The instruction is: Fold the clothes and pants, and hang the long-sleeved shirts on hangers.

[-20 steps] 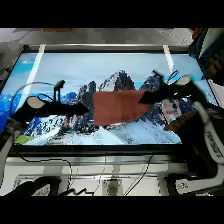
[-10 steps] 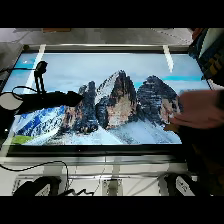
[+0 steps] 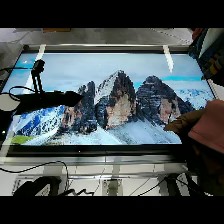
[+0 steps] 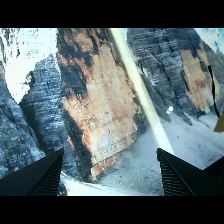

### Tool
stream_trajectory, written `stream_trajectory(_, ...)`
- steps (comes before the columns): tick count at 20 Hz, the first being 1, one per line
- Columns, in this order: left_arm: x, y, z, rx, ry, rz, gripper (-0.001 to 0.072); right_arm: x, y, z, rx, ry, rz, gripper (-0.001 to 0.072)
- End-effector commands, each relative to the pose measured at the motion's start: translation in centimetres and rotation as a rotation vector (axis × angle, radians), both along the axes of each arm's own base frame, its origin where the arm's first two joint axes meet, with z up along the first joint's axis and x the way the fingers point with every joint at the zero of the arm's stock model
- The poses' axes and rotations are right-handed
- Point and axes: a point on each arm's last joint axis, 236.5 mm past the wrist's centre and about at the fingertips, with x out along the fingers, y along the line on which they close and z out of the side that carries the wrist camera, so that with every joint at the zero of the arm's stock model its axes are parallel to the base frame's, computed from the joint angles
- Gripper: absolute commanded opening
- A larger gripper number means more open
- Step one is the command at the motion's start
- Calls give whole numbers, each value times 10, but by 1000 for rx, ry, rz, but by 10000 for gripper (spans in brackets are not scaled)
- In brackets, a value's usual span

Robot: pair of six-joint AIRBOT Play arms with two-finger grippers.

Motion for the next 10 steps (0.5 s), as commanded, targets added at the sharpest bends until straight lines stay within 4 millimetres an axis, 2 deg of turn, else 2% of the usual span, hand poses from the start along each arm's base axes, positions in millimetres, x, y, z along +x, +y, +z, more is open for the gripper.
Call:
stream_trajectory(1,0,0,1,0,-2,1,660,-30,-21,16,-102,3,-130,84)
stream_trajectory(2,0,0,1,0,-2,1,660,-29,-27,18,-123,-8,-136,282)
stream_trajectory(3,0,0,1,0,-2,1,660,-27,-29,19,-127,-11,-130,557)
stream_trajectory(4,0,0,1,0,-2,1,660,-22,-31,19,-130,-22,-116,708)
stream_trajectory(6,0,0,1,0,-2,1,660,-8,-35,16,-125,-53,-78,679)
stream_trajectory(8,0,0,1,0,-2,1,660,24,-33,2,-49,-126,-2,653)
stream_trajectory(9,0,0,1,0,-2,1,660,52,-26,-12,29,-185,72,418)
stream_trajectory(10,0,0,1,0,-2,1,660,77,-16,-25,110,-231,150,121)
